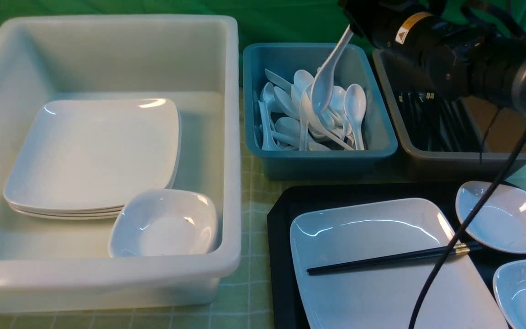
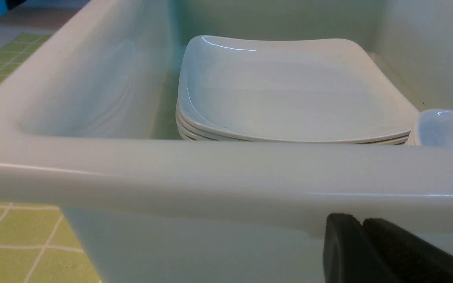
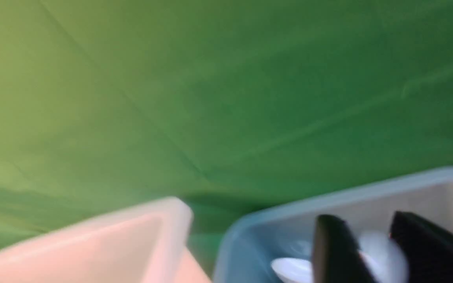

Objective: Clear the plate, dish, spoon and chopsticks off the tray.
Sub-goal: Use the right arm to put the soup spoon into the small storage box in the middle, then use the right arm to grab a pair of chopsticks from the plate

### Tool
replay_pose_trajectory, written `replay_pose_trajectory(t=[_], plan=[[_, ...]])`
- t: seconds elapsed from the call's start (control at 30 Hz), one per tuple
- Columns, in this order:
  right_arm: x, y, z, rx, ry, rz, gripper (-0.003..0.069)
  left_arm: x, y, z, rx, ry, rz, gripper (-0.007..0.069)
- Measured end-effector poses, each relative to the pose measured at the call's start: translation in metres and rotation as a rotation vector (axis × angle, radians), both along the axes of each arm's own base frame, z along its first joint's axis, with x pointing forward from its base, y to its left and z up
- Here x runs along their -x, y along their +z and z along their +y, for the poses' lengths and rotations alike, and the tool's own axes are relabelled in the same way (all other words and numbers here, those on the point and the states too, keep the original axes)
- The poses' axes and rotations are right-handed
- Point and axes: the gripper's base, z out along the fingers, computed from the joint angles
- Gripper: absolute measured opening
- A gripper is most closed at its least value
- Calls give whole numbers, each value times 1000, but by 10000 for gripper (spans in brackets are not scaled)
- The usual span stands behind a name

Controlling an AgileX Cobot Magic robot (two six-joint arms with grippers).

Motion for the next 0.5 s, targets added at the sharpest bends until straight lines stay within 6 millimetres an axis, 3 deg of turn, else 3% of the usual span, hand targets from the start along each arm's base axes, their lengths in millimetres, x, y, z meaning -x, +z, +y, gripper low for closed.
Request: replay_pose_trajectory(t=[0.17,0.27,0.4,0.5], plan=[[0,-6,-2,55,-12,71,384,0,0,0,0,0,0,40],[9,5,-8,160,-14,117,384,0,0,0,0,0,0,42],[33,44,-19,424,26,98,275,0,0,0,0,0,0,43],[67,81,-35,661,78,145,98,0,0,0,0,0,0,45]])
